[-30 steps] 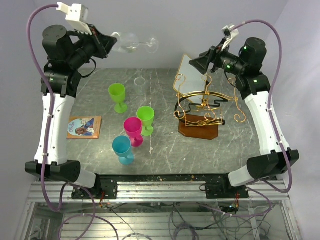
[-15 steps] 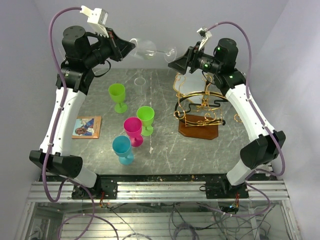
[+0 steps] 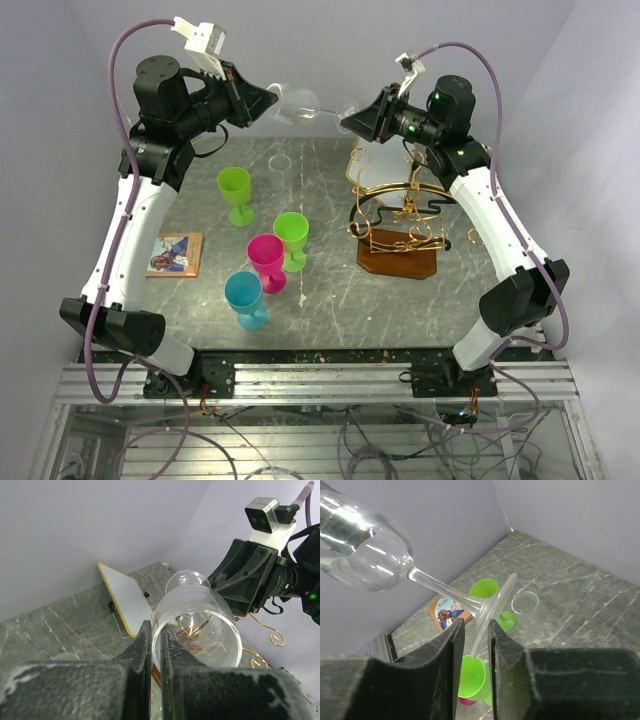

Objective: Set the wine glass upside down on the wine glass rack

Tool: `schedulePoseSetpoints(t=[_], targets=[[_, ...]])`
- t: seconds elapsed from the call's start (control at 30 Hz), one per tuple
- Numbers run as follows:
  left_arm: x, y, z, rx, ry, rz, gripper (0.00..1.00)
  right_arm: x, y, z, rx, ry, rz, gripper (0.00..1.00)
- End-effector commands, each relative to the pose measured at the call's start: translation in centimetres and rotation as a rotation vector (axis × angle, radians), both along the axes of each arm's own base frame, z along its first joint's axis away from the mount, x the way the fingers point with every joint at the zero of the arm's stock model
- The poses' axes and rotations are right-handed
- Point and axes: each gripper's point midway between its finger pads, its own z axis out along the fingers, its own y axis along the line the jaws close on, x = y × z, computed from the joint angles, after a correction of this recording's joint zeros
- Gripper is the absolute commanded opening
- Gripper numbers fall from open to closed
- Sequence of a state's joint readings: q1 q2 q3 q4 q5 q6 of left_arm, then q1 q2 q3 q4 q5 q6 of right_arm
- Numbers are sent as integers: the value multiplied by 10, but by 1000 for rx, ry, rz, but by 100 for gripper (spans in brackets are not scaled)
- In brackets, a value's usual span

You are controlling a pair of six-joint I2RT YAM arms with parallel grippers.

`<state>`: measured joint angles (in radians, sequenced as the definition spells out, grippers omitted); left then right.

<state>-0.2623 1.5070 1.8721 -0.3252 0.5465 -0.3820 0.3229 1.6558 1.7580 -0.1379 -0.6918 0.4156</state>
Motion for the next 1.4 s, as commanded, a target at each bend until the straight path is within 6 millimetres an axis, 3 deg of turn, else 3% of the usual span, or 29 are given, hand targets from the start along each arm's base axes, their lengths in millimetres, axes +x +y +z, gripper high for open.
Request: schedulePoseSetpoints(t=[0.0,0.13,0.2,0.33,0.57,0.7,0.83,0.97,1.2,1.37], targets=[[-19,-3,29,-27,-98,-36,7,0,0,17,26,-37,-7,22],[-20,-3,28,-26,-97,-36,7,2,-3,15,20,-32,-35,12],[-21,-3,29,-24,-102,-38,7,3,-6,16,14,-36,-52,2],[-27,-9,27,-27,-112,-86,8,7,-12,16,-7,-39,-99,0],[-32,-7,19,-30,-86,-90,62,14,-41,27,-40,-84,-192,0],[-31,3,16,-4,-81,-40,83,21,-77,34,-64,-109,-304,0],[-32,16,15,33,-85,18,90,27,-120,39,-107,-135,-447,0],[-37,29,14,95,-107,68,98,29,-178,48,-182,-178,-640,0],[-42,41,-6,213,-112,102,100,12,-270,73,-458,-304,-1025,0],[-43,45,-17,261,-112,104,100,0,-318,79,-642,-338,-1209,0]])
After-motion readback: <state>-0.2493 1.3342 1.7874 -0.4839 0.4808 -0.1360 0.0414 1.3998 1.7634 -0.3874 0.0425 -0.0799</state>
